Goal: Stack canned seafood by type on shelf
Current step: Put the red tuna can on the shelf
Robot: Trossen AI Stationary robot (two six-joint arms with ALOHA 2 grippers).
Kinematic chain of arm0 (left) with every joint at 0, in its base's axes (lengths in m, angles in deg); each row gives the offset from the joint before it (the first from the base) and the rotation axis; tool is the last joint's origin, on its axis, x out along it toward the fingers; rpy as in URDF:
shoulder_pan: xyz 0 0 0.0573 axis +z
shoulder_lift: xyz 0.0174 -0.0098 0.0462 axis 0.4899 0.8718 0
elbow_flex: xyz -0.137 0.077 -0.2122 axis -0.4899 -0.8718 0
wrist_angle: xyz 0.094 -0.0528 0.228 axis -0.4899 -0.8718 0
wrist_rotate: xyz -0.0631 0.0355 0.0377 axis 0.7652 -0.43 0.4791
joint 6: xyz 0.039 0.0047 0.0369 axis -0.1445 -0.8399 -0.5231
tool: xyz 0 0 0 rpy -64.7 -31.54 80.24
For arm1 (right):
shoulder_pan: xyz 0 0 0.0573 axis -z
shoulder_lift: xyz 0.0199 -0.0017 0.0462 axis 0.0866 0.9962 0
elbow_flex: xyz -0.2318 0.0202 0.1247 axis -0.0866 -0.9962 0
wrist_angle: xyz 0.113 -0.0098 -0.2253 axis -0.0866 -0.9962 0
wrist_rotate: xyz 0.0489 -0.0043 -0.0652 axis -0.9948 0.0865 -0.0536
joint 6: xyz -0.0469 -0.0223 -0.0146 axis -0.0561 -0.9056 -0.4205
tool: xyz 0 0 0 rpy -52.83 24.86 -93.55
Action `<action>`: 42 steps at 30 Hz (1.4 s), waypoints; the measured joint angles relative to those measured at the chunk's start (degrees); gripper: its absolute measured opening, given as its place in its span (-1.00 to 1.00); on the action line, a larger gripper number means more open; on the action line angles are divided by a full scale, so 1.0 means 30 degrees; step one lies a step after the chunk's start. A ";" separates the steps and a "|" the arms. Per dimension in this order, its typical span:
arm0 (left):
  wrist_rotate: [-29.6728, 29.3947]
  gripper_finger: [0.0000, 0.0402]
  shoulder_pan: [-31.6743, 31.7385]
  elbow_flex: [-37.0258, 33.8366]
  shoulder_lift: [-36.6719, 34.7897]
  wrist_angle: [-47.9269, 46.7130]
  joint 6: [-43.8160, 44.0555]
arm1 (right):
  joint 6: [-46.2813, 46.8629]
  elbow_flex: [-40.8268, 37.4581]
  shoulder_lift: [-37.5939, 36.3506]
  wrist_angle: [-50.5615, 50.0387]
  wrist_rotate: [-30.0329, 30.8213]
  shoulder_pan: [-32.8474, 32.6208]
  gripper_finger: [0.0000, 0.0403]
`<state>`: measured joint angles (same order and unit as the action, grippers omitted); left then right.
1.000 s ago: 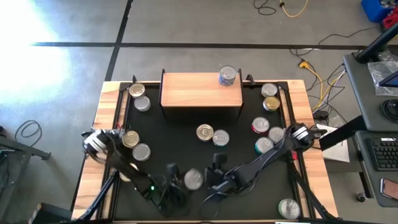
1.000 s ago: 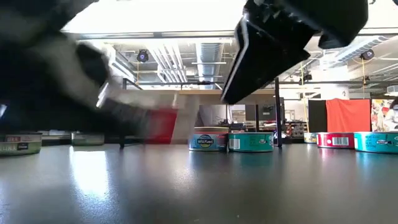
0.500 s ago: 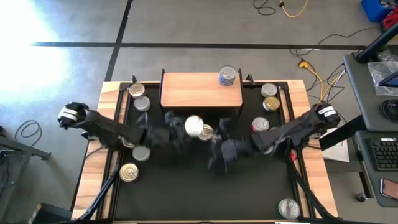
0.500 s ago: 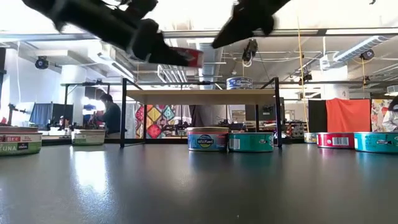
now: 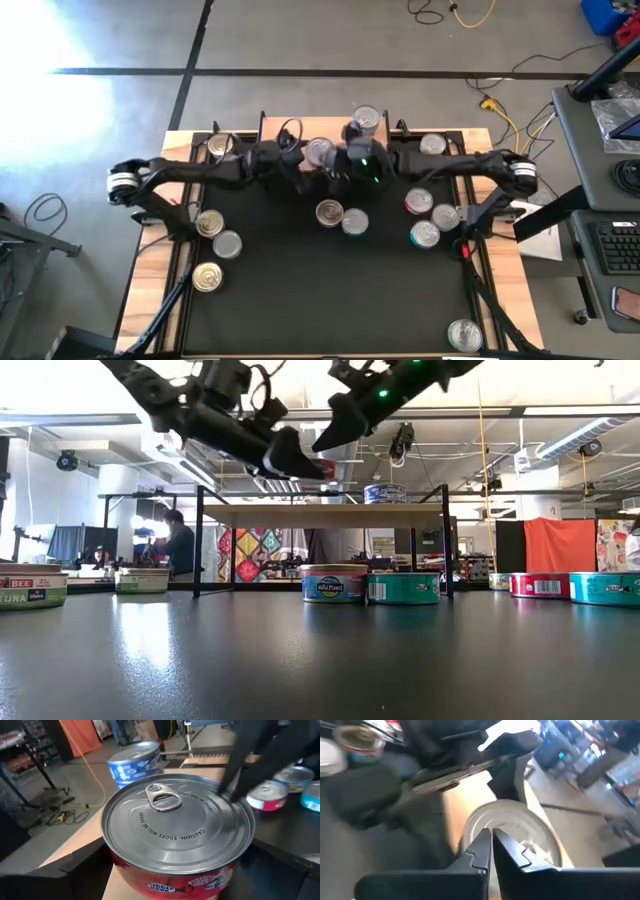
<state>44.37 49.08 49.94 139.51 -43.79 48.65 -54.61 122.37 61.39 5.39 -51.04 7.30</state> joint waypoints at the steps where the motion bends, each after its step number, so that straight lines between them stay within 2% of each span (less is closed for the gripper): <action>1: 0.0069 0.80 0.0225 0.0402 0.0321 -0.0542 0.0000 | 0.0148 0.0682 0.0279 -0.0708 -0.0065 0.0365 -0.95; 7: 0.0433 0.92 0.0738 0.2366 0.2553 -0.1671 -0.0253 | 0.0579 0.4109 0.2276 -0.6003 -0.1195 0.2083 -0.95; 11: 0.1077 0.96 0.0906 0.3164 0.3500 -0.1962 -0.0238 | 0.0585 0.5327 0.3517 -0.7974 -0.1290 0.2677 -0.96; 18: 0.1030 0.98 0.1102 0.3254 0.3594 -0.2144 0.0241 | 0.0049 0.5795 0.4074 -0.8682 -0.1362 0.2959 -0.96; 25: 0.1404 0.99 0.1102 0.3629 0.3151 -0.4343 0.0472 | 0.0074 0.5795 0.4045 -0.9530 -0.3013 0.3288 -0.96; 34: 0.1329 0.99 0.1235 0.3721 0.2498 -0.5714 0.0354 | 0.0331 0.5774 0.3950 -1.0788 -0.3065 0.3425 -0.96; 42: 0.0265 0.99 0.1313 0.3691 0.1149 -0.8397 0.0291 | 0.0300 0.5722 0.3489 -1.1181 -0.3211 0.3462 -0.95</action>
<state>45.17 53.02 61.01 142.96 -68.98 49.52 -53.71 139.54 71.86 -28.15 -60.67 17.68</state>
